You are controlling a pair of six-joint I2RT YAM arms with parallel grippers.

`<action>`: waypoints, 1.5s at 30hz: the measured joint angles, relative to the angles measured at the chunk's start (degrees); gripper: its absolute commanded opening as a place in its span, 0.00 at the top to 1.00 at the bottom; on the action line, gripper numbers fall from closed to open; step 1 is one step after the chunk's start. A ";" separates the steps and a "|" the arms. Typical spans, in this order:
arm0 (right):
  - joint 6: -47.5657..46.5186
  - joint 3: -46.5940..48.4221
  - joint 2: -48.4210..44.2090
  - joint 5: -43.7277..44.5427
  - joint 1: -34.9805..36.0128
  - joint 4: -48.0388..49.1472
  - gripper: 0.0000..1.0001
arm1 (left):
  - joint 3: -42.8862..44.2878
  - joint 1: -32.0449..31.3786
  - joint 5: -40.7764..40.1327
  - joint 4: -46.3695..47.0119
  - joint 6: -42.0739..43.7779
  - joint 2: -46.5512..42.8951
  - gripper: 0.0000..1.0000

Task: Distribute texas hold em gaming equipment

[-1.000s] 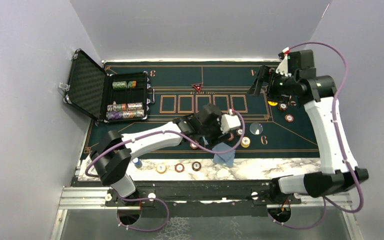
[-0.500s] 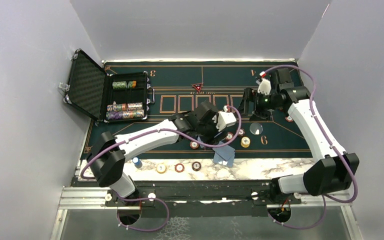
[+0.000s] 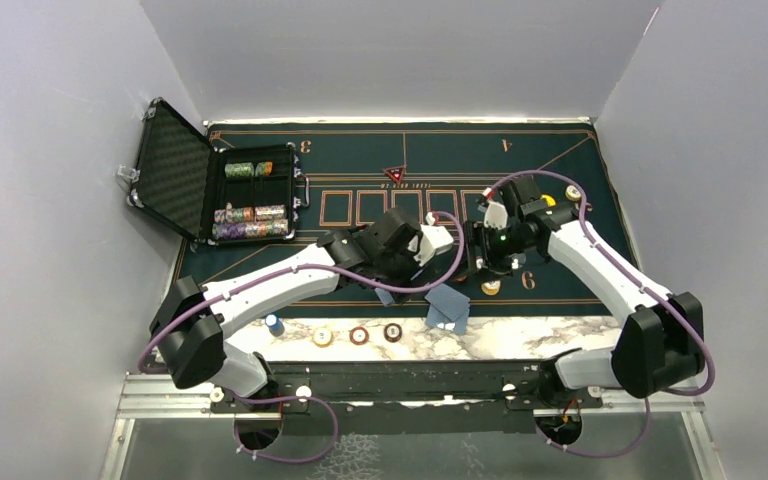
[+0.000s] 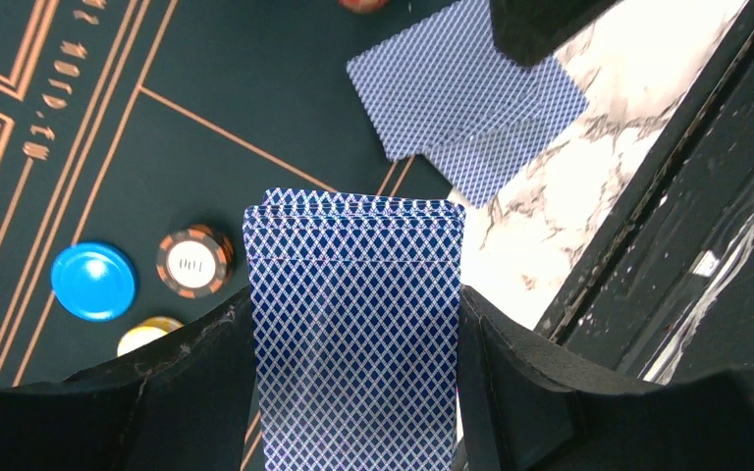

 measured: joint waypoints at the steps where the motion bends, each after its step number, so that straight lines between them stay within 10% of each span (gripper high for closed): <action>1: -0.26 -0.17 0.26 -0.20 0.00 0.04 0.37 | -0.35 0.00 -0.07 -0.39 -0.17 0.00 1.00; 24: -3.78 9.20 26.64 6.19 9.27 10.40 0.26 | -3.50 0.00 -0.24 -4.66 -3.28 -4.33 1.00; 45: -6.01 5.75 25.46 7.52 13.84 12.90 0.25 | -3.67 0.00 -0.17 -5.40 -2.73 -4.33 1.00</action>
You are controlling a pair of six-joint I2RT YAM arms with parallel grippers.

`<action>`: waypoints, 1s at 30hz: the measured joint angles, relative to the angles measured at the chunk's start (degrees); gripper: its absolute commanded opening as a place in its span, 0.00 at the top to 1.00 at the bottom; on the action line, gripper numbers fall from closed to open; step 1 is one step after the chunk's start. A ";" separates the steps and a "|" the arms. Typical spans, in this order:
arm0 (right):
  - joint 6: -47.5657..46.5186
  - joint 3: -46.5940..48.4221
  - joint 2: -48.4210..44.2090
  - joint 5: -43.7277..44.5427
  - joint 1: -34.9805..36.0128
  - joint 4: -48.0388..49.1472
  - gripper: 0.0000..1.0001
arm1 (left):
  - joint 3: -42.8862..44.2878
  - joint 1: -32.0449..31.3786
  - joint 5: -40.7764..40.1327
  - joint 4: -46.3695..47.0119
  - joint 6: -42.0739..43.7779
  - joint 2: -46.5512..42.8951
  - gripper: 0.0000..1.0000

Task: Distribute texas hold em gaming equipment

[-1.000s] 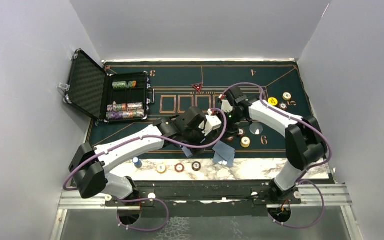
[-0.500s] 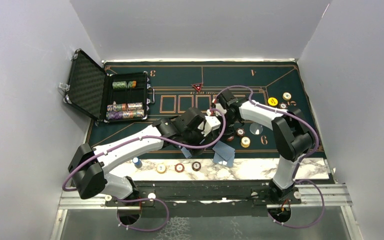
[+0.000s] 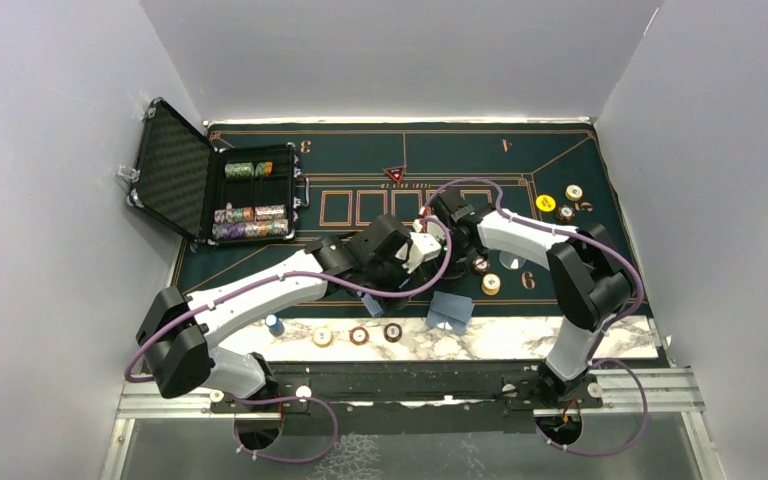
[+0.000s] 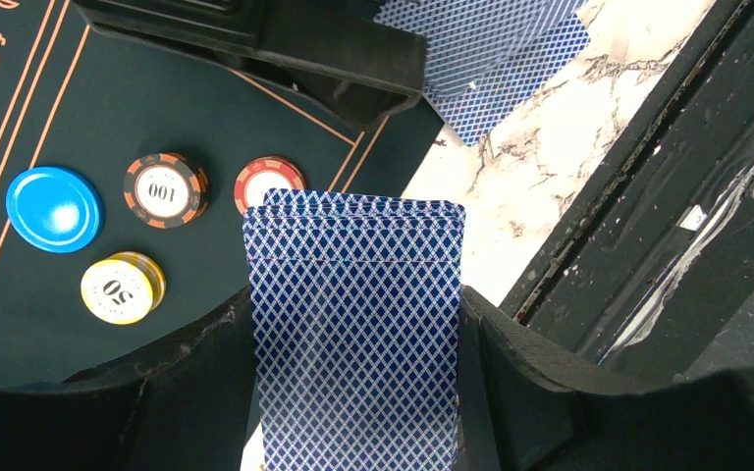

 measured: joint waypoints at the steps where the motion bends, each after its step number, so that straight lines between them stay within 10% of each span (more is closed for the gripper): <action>1: 0.04 -0.35 -0.22 -0.44 0.13 -0.17 0.25 | 0.00 0.00 0.00 -0.02 0.07 0.02 1.00; 19: 6.97 -0.13 -11.93 -1.84 -0.79 -5.86 0.16 | 1.14 0.00 0.04 -0.31 1.14 1.88 1.00; 30: 8.00 -7.54 -28.72 5.49 -24.44 -13.57 0.10 | 8.09 -5.05 -0.96 -0.28 3.10 9.92 1.00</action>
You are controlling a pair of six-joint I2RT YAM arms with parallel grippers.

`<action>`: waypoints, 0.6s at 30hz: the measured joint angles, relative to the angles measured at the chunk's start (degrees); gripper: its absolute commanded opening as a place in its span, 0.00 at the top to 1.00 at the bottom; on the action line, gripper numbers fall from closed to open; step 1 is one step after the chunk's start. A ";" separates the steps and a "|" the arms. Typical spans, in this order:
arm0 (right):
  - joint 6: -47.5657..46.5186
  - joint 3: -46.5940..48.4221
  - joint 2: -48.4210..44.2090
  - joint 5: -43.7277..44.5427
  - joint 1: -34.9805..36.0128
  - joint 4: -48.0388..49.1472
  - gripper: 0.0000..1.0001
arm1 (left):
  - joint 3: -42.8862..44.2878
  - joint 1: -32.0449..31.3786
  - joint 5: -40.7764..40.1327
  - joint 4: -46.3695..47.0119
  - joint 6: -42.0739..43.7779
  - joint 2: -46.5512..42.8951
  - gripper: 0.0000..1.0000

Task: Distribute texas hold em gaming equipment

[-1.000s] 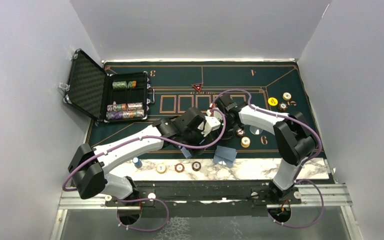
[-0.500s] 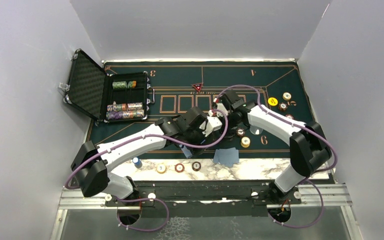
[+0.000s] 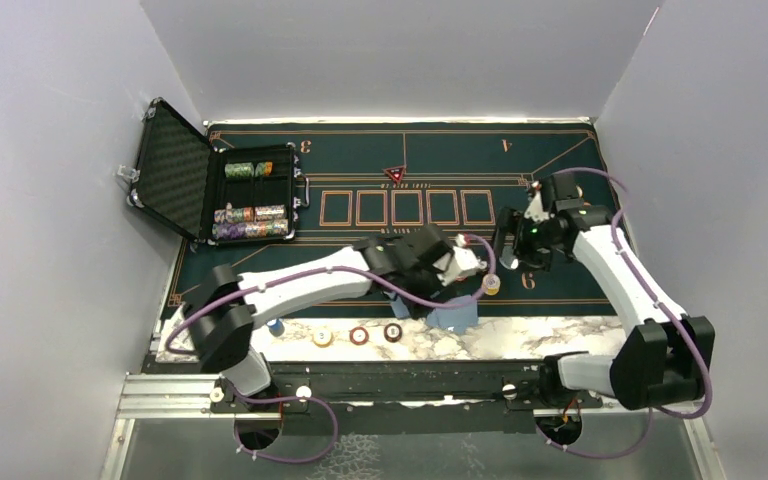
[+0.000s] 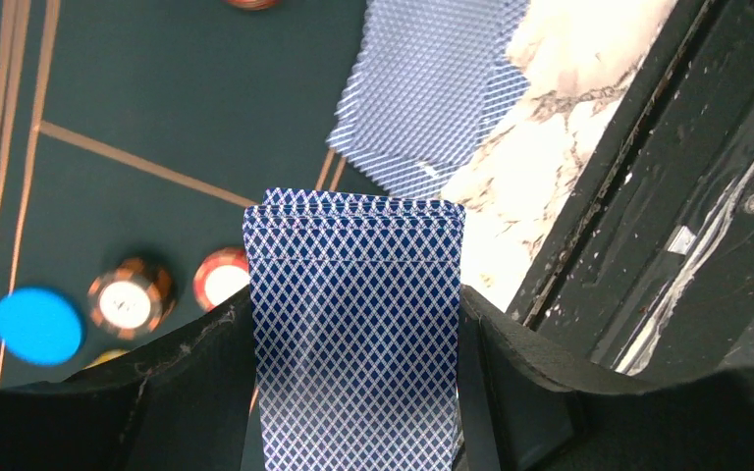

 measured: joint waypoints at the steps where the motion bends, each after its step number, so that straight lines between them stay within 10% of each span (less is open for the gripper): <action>1: -0.13 0.35 -0.57 0.20 -1.68 -0.13 0.09 | 0.92 -1.16 -0.17 0.37 0.55 1.70 1.00; 18: -1.53 -3.89 -6.43 -1.09 -8.50 -0.83 0.12 | 13.55 -7.10 -1.29 3.69 19.04 23.82 0.90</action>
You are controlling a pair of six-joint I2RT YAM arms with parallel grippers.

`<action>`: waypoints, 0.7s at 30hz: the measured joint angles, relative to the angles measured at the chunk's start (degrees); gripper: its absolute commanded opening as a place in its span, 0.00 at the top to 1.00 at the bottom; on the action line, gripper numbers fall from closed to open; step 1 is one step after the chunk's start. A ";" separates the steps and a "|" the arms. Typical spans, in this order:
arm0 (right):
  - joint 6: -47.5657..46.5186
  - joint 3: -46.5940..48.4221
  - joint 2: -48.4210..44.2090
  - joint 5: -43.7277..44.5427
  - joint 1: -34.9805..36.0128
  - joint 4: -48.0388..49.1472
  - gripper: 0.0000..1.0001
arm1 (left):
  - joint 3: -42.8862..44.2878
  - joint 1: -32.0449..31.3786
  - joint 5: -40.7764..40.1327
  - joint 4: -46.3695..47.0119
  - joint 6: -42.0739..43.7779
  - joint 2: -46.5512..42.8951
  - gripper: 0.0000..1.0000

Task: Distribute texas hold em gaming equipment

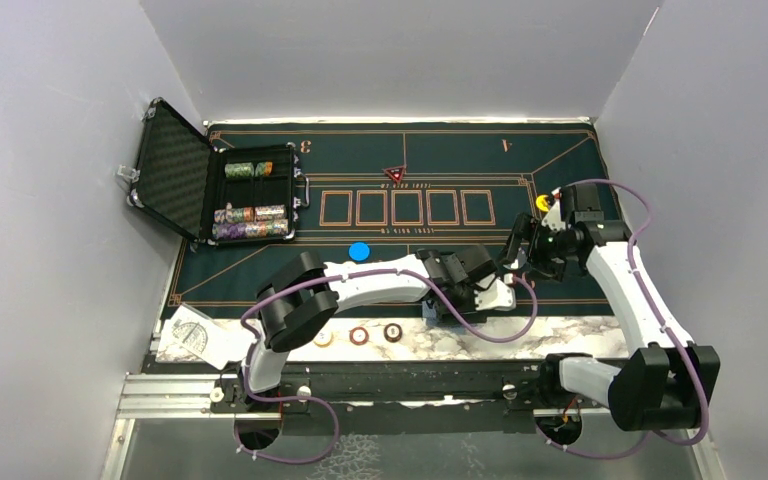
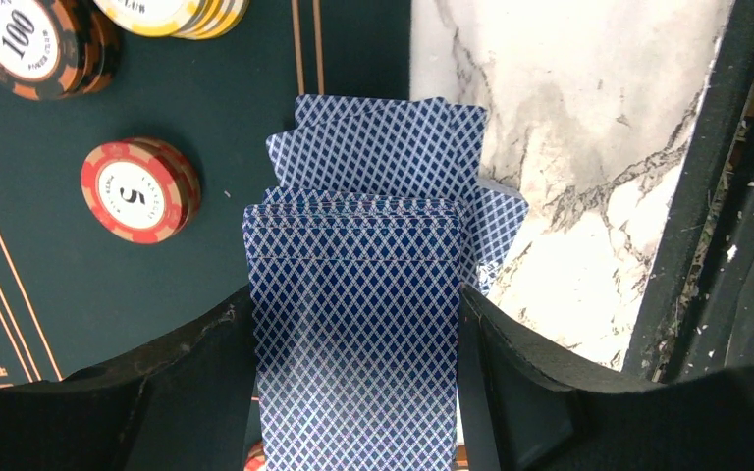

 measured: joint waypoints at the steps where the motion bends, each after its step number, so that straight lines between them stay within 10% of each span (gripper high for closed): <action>1: 0.00 0.00 -0.33 -0.26 0.00 -0.02 0.12 | 0.00 0.00 0.39 0.20 0.55 0.00 0.89; 12: -0.04 -0.22 -0.46 -4.02 0.00 0.02 0.14 | -2.29 0.00 4.20 3.91 2.71 0.00 0.78; 21: -0.02 -3.93 0.24 -9.35 0.00 0.26 0.15 | -4.17 0.00 4.33 6.38 3.02 -0.04 0.47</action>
